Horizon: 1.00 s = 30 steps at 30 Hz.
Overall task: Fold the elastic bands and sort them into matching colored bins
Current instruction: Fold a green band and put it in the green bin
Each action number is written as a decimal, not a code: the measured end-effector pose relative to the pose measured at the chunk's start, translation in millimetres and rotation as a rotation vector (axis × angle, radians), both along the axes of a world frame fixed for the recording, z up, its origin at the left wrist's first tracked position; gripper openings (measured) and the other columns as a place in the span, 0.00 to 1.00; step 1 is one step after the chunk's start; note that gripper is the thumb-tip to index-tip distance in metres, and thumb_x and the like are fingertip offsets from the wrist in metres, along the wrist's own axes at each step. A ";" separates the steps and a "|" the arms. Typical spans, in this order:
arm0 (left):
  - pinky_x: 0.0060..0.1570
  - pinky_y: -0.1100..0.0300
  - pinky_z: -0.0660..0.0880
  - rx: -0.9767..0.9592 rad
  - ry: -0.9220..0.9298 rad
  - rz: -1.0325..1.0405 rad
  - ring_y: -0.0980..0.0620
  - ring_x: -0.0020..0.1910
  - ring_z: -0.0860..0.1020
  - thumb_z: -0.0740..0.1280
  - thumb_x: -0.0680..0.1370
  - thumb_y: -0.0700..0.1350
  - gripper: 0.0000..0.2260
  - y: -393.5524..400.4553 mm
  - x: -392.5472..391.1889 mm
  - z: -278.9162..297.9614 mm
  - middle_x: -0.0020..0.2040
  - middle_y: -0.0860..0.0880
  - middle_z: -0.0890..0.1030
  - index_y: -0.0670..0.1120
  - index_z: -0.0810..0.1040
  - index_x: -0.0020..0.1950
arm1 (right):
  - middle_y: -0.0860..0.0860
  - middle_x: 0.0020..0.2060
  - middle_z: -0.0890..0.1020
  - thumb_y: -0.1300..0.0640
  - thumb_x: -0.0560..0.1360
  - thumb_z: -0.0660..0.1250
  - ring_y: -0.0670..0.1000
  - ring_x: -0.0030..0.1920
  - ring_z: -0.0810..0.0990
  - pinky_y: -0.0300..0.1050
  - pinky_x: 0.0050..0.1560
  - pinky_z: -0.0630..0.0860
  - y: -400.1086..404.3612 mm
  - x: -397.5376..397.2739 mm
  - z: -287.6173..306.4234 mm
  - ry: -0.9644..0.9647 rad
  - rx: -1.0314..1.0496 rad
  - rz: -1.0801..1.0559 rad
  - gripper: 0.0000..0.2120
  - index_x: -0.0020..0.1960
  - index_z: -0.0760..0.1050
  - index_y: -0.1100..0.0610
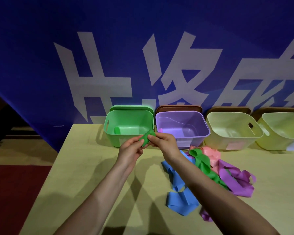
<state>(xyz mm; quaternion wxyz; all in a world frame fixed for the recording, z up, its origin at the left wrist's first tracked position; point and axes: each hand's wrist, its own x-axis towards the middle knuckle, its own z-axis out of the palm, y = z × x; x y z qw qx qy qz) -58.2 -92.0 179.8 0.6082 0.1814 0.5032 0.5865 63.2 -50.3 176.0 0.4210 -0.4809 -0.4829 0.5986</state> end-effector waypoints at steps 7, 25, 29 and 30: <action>0.43 0.64 0.75 0.073 -0.286 0.173 0.51 0.46 0.80 0.62 0.79 0.34 0.09 39.3 -12.3 -16.8 0.46 0.46 0.83 0.41 0.77 0.57 | 0.50 0.30 0.76 0.66 0.71 0.72 0.46 0.32 0.73 0.35 0.38 0.73 40.9 -44.5 3.1 0.245 -0.216 -0.129 0.04 0.43 0.78 0.61; 0.64 0.51 0.68 -0.311 1.055 0.053 0.42 0.66 0.71 0.58 0.82 0.48 0.18 171.8 -166.9 -87.5 0.66 0.42 0.74 0.44 0.70 0.70 | 0.50 0.34 0.78 0.55 0.70 0.75 0.49 0.36 0.76 0.41 0.43 0.73 195.4 -136.0 -111.6 -0.478 -0.367 0.119 0.08 0.38 0.77 0.55; 0.54 0.56 0.69 -0.303 1.001 -0.046 0.43 0.60 0.75 0.53 0.83 0.47 0.16 177.9 -169.7 -113.0 0.61 0.43 0.78 0.44 0.72 0.68 | 0.52 0.37 0.80 0.46 0.71 0.72 0.53 0.41 0.78 0.43 0.47 0.76 216.3 -163.3 -144.5 -0.736 -0.437 0.258 0.11 0.41 0.77 0.53; 0.49 0.58 0.68 -0.290 0.998 -0.017 0.43 0.57 0.76 0.53 0.83 0.46 0.15 177.3 -169.1 -116.1 0.58 0.42 0.79 0.44 0.74 0.65 | 0.53 0.42 0.81 0.45 0.73 0.70 0.54 0.44 0.80 0.44 0.51 0.77 220.0 -169.4 -151.5 -0.794 -0.428 0.286 0.12 0.42 0.77 0.53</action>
